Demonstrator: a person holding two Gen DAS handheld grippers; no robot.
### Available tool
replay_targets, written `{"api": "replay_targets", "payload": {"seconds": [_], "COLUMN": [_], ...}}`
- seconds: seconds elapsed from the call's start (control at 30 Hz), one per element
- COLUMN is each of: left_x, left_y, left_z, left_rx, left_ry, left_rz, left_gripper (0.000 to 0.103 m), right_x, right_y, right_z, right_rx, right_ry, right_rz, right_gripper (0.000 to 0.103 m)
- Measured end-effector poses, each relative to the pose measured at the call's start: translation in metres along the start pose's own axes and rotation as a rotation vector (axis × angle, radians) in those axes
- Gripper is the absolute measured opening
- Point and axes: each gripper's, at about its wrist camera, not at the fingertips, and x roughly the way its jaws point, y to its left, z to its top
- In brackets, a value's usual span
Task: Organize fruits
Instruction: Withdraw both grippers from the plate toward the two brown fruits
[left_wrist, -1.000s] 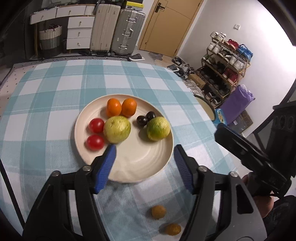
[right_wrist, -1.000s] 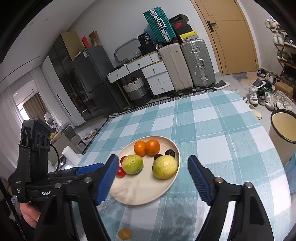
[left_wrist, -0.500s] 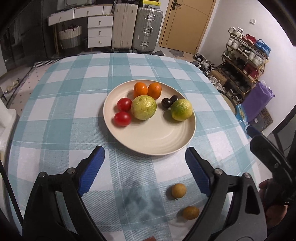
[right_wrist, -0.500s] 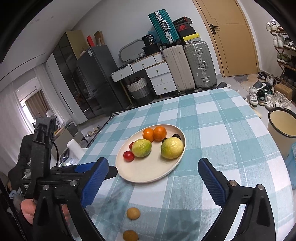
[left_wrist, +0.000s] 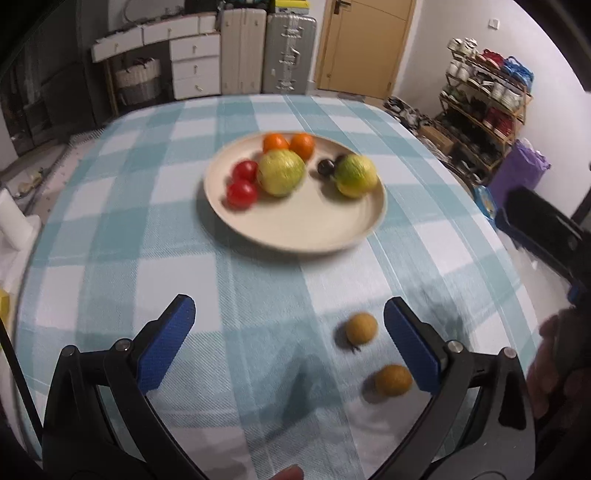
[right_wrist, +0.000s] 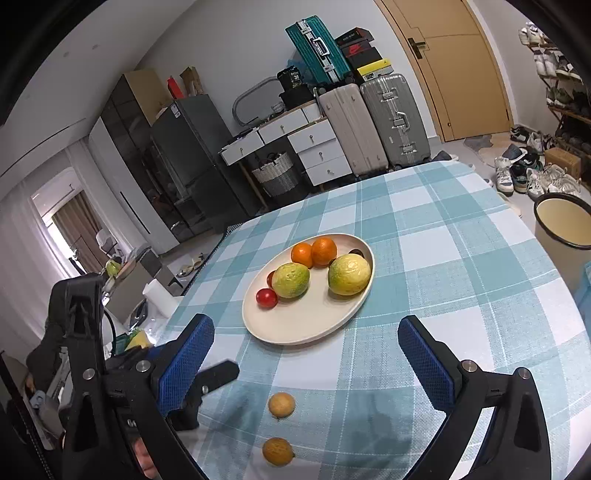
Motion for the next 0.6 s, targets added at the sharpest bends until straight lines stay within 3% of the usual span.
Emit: {"api": "replay_targets", "payload": {"seconds": [0.23,0.53,0.6], "left_x": [0.005,0.019,0.020], "left_y": [-0.027,-0.039,-0.041], "left_z": [-0.029,-0.044,-0.046], "left_rx": [0.119,0.121,0.128], "left_ry": [0.042,0.101,0.107], "left_rz": [-0.084,-0.155,-0.161], "left_gripper": [0.102,0.101,0.097], "right_x": [0.006,0.003,0.002], "right_y": [-0.005,-0.017,-0.018], "right_z": [-0.011,-0.014,-0.014], "right_rx": [0.001,0.017,0.022], "right_ry": [0.023,0.012,0.010], "right_rz": [-0.014,-0.043,-0.046], "right_gripper": [0.102,0.102,0.102]}}
